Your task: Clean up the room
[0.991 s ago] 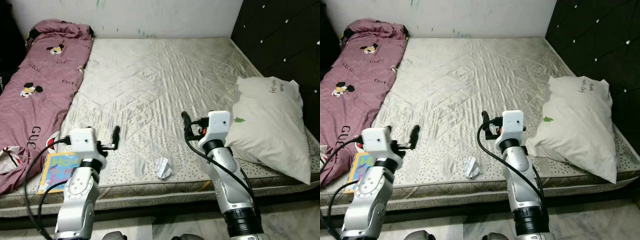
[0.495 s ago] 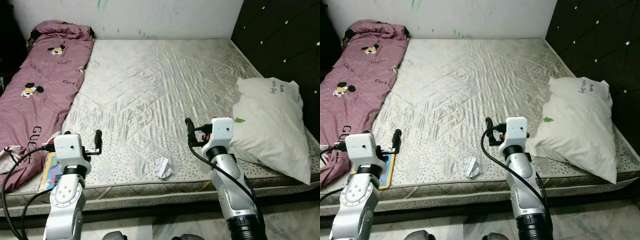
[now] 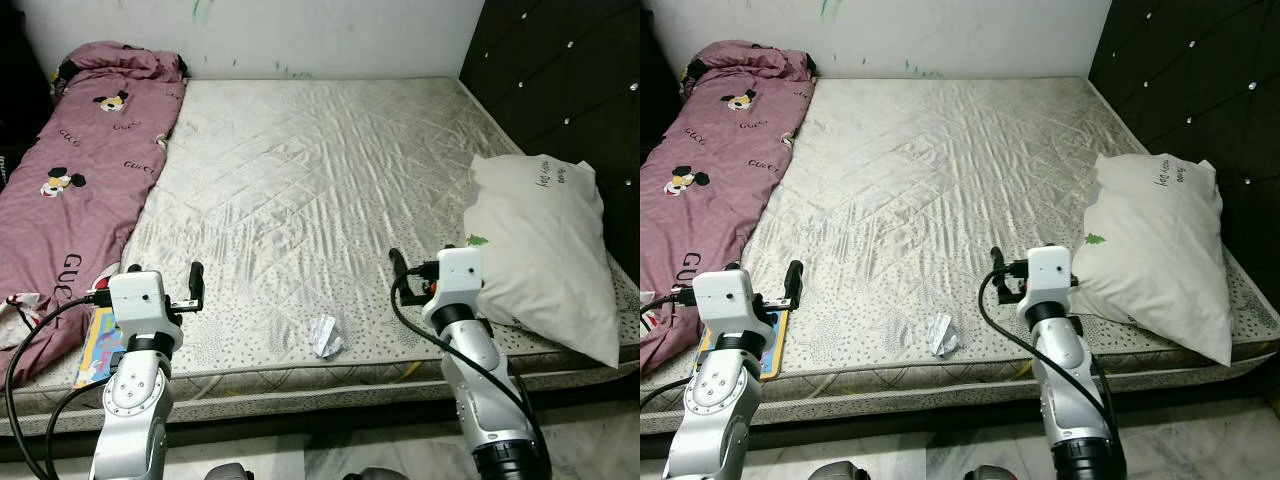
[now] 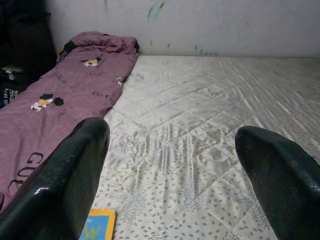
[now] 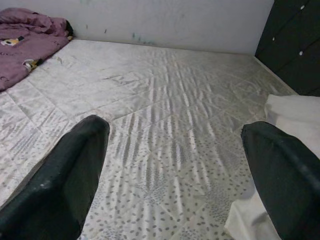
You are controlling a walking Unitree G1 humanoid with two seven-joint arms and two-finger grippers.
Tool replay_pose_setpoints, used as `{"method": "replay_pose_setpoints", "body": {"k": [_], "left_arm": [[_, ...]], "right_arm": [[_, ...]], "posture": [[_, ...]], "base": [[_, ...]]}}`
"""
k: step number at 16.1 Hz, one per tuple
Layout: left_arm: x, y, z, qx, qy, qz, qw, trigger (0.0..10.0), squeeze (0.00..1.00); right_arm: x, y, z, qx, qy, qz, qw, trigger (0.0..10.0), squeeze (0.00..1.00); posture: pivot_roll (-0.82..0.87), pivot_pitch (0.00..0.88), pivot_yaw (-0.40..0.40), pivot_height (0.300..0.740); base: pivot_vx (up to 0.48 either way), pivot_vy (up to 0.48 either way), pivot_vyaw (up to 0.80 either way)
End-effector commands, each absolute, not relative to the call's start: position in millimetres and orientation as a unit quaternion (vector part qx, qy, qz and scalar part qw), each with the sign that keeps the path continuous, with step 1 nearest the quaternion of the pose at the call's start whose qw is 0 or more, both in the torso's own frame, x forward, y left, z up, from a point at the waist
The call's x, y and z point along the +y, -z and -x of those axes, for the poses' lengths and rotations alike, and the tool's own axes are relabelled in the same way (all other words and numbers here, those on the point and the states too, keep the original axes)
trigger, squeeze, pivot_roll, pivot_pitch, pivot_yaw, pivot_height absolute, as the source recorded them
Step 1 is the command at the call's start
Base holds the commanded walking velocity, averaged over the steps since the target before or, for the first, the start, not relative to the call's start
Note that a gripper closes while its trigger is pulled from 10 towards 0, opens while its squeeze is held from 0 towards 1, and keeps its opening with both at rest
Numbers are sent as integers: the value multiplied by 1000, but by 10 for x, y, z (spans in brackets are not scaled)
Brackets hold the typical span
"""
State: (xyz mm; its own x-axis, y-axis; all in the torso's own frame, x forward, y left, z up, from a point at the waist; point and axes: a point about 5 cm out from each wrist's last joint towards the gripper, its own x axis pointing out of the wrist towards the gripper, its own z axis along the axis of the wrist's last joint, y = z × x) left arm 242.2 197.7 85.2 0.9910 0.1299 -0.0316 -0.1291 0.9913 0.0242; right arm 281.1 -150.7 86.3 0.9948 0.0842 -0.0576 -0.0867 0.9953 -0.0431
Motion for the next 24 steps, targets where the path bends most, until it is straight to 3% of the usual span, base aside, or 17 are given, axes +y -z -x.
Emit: {"method": "replay_pose_setpoints", "body": {"k": [1,3,9,21,24], "left_arm": [[1983,-854,-2442,15,-60,-15,998,10000,0],[1986,-846,-2455,14,-55,-21,998,10000,0],[2000,-879,-2489,5,-60,-31,998,10000,0],[2013,-872,-2540,4,-69,-27,997,10000,0],[2013,-870,-2535,5,-70,-27,997,10000,0]], "right_arm": [[-1515,-861,-2815,31,-41,17,999,10000,0],[-1485,-855,-2849,28,-44,14,999,10000,0],[-1339,-909,-2916,18,-70,9,997,10000,0],[-1317,-922,-2944,12,-80,13,997,10000,0],[-1314,-921,-2939,12,-82,13,996,10000,0]], "posture": [[44,0,-13,740],[55,0,-16,740],[74,0,-35,740],[62,0,-33,740],[62,0,-34,715]], "base": [[0,0,-456],[0,0,-800],[0,0,0],[0,0,0],[0,0,0]]}}
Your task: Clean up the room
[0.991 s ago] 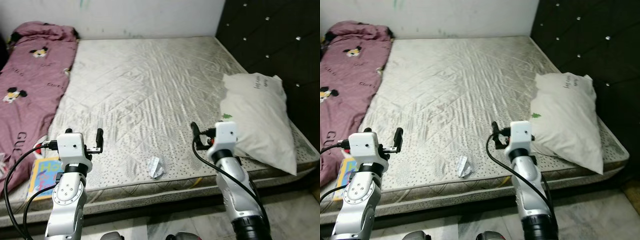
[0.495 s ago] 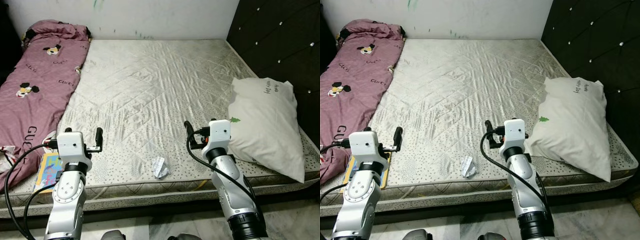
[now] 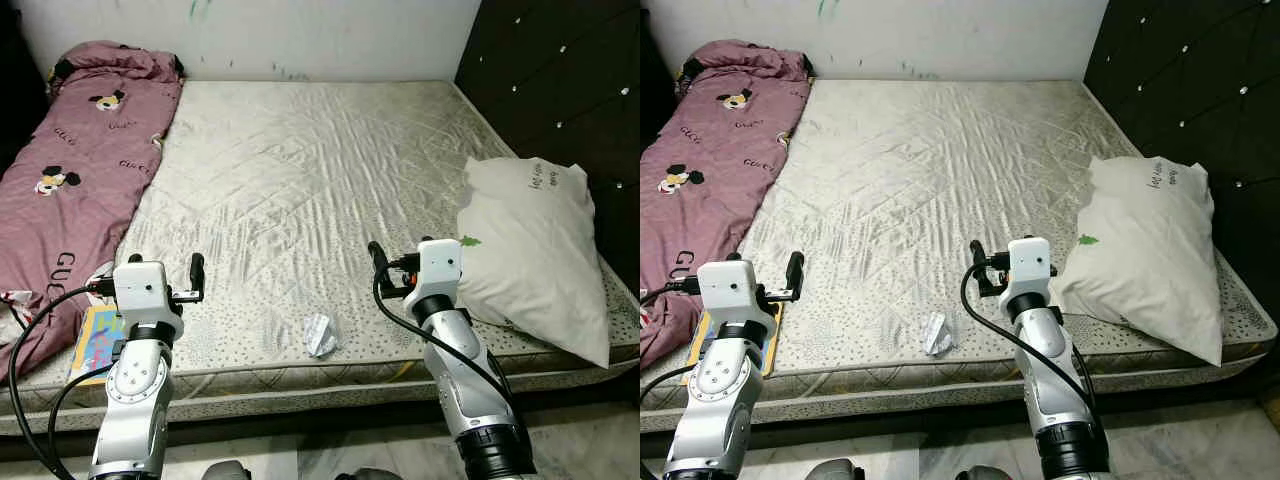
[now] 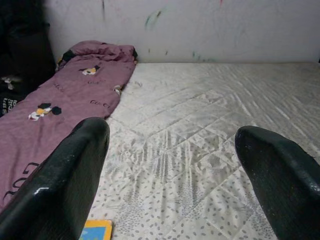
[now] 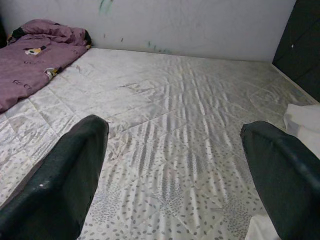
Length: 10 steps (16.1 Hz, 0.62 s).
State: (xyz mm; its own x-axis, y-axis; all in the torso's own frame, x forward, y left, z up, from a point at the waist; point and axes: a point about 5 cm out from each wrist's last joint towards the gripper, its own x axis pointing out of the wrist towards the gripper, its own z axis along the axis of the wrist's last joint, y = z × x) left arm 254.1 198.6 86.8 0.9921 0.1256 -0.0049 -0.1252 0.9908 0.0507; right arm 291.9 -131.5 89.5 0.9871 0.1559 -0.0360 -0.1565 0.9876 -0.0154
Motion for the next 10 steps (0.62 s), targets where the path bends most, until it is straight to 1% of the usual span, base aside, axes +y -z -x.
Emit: {"method": "replay_pose_setpoints", "body": {"k": [1,3,6,8,10], "left_arm": [[2016,-865,-2530,6,-71,-26,997,10000,0],[2017,-862,-2529,7,-71,-25,997,10000,0],[2017,-856,-2531,8,-71,-25,997,10000,0],[2018,-855,-2532,9,-72,-25,997,10000,0],[2018,-857,-2537,9,-73,-24,997,10000,0]], "right_arm": [[-1312,-920,-2934,13,-83,13,996,10000,0],[-1311,-920,-2932,13,-84,14,996,10000,0],[-1306,-916,-2929,14,-88,13,996,10000,0],[-1303,-915,-2929,15,-89,12,996,10000,0],[-1304,-916,-2934,16,-89,12,996,10000,0]], "posture": [[62,0,-34,700],[62,0,-34,690],[60,0,-33,660],[60,0,-33,625],[60,0,-35,610]], "base": [[0,0,0],[0,0,0],[0,0,0],[0,0,0],[0,0,0]]}}
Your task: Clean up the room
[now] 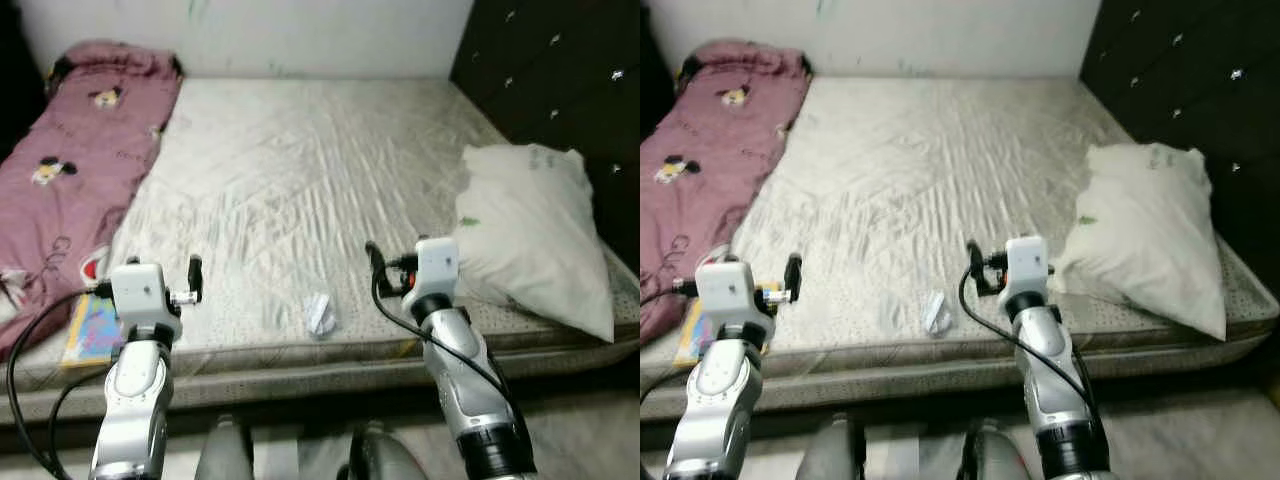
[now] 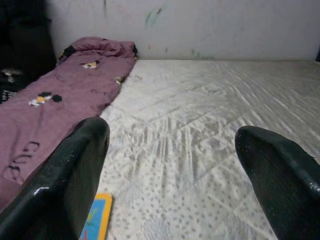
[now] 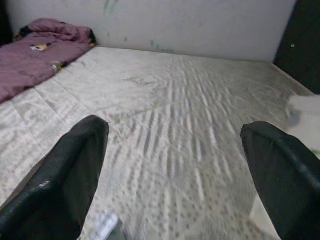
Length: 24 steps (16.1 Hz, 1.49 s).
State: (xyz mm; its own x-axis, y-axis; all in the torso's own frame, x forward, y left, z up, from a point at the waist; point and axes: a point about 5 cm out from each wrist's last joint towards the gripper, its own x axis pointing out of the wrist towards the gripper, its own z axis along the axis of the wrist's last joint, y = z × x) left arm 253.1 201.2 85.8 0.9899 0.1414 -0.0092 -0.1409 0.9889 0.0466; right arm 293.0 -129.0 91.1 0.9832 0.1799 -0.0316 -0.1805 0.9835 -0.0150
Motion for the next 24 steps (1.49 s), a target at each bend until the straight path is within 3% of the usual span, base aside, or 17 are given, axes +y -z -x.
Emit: {"method": "replay_pose_setpoints", "body": {"k": [1,10,13,24], "left_arm": [[2020,-859,-2537,8,-75,-25,997,10000,0],[2042,-851,-2536,10,-86,-25,996,10000,0],[2047,-841,-2529,11,-88,-24,996,10000,0],[2059,-847,-2584,9,-87,-25,996,10000,0]], "right_arm": [[-1302,-916,-2935,16,-90,12,996,10000,0],[-1276,-899,-2933,20,-102,16,994,10000,0],[-1249,-900,-2923,17,-110,17,994,10000,0],[-1199,-910,-2962,14,-121,26,992,10000,0]], "posture": [[60,0,-35,610],[62,0,-37,610],[64,0,-39,575],[66,0,-37,575]], "base": [[0,0,0],[0,0,0],[0,0,0],[0,0,0]]}}
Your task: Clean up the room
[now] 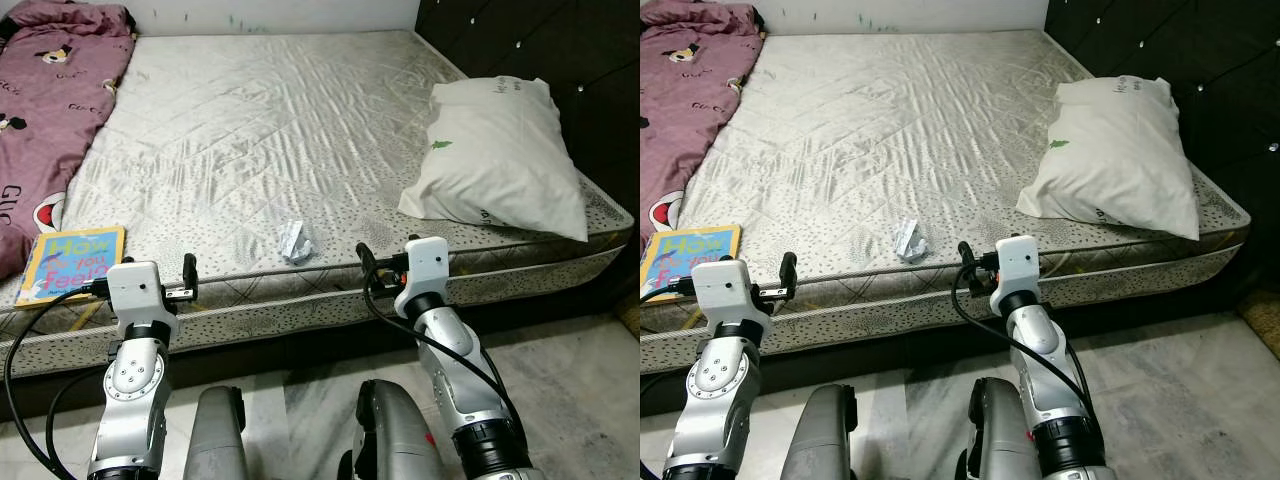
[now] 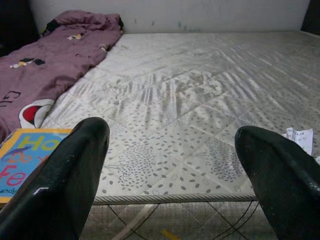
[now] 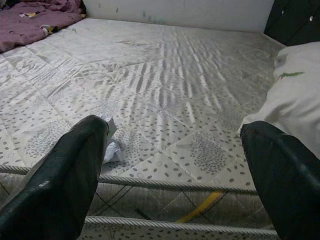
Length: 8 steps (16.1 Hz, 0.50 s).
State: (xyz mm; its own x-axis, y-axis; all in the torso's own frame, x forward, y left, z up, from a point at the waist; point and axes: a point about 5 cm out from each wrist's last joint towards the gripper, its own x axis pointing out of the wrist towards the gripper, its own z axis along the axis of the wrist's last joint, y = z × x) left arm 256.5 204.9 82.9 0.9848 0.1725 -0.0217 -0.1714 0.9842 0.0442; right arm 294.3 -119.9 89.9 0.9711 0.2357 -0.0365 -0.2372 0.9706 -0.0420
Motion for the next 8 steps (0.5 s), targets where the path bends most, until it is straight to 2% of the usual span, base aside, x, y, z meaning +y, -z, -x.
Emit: {"method": "replay_pose_setpoints", "body": {"k": [1,4,8], "left_arm": [[2059,-848,-2583,8,-87,-24,996,10000,0],[2053,-848,-2588,9,-87,-21,996,10000,0],[2046,-850,-2586,8,-84,-18,996,10000,0]], "right_arm": [[-1175,-916,-2954,10,-130,34,991,10000,0],[-1173,-915,-2959,12,-131,33,991,10000,0],[-1181,-906,-2962,16,-129,31,991,10000,0]], "posture": [[66,0,-37,575],[64,0,-38,575],[62,0,-38,575]], "base": [[0,0,800],[0,0,800],[0,0,0]]}}
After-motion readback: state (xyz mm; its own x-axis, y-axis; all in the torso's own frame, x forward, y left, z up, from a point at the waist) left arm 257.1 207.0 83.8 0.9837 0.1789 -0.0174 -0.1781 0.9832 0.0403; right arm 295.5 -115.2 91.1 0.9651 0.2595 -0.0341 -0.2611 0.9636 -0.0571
